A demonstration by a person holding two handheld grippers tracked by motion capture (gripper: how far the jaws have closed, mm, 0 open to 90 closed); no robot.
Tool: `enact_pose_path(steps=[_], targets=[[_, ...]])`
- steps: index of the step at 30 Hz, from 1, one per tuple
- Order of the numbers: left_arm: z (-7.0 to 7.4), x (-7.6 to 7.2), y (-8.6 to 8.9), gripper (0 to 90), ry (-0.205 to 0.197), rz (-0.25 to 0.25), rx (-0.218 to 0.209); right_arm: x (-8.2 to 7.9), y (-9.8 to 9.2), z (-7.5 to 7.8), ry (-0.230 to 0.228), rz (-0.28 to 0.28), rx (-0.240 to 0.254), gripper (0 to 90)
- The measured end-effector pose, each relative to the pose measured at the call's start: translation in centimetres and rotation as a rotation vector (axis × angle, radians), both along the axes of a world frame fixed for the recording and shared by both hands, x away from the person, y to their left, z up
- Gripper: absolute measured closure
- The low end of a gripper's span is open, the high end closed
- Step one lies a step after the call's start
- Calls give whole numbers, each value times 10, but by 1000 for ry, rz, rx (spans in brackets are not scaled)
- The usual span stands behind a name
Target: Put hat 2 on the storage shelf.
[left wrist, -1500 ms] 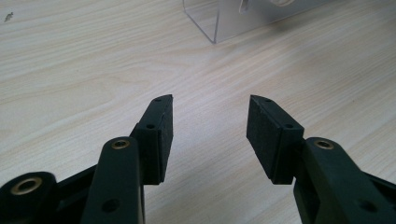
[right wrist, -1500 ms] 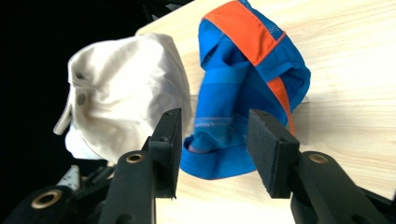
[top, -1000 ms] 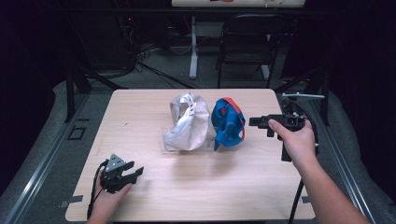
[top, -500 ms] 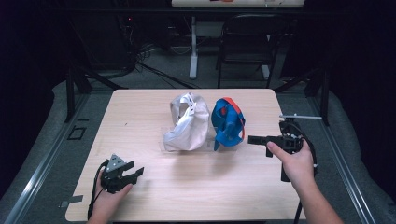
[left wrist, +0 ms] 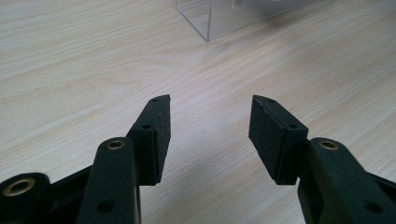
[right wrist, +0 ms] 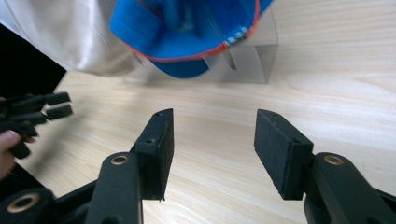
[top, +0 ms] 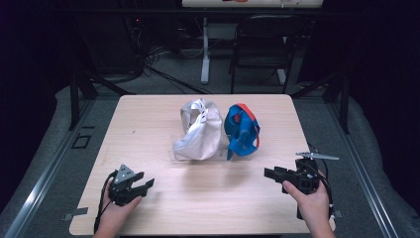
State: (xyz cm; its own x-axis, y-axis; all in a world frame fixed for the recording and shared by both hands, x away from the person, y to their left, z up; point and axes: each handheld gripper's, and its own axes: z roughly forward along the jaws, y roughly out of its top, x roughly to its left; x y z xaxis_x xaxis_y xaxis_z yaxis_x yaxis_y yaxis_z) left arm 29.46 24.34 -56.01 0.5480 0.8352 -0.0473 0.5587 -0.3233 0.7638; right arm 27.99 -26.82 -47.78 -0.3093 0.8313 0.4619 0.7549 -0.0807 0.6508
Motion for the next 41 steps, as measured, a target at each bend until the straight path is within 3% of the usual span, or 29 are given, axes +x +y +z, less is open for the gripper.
enact_pose_path(steps=[10, 16, 20, 25, 30, 41], targets=[[-1, 1, -1, 489, -1, -2, 0, -15, -7, -41, -46, -28, -15, 528], [-1, 1, 0, 489, 1, -3, -3, -20, -7, -52, -111, -31, -32, 523], [-1, 2, 0, 488, -1, -6, -7, -23, -8, -60, -107, -41, -38, 512], [-1, 1, 0, 489, -4, -12, -3, -24, -4, -66, -116, -45, -64, 506], [-1, 1, -1, 490, -3, -14, -13, -24, 2, -69, -149, -55, -51, 501], [-2, 0, -10, 476, -19, -50, -36, -23, 7, -75, -146, -44, -67, 485]])
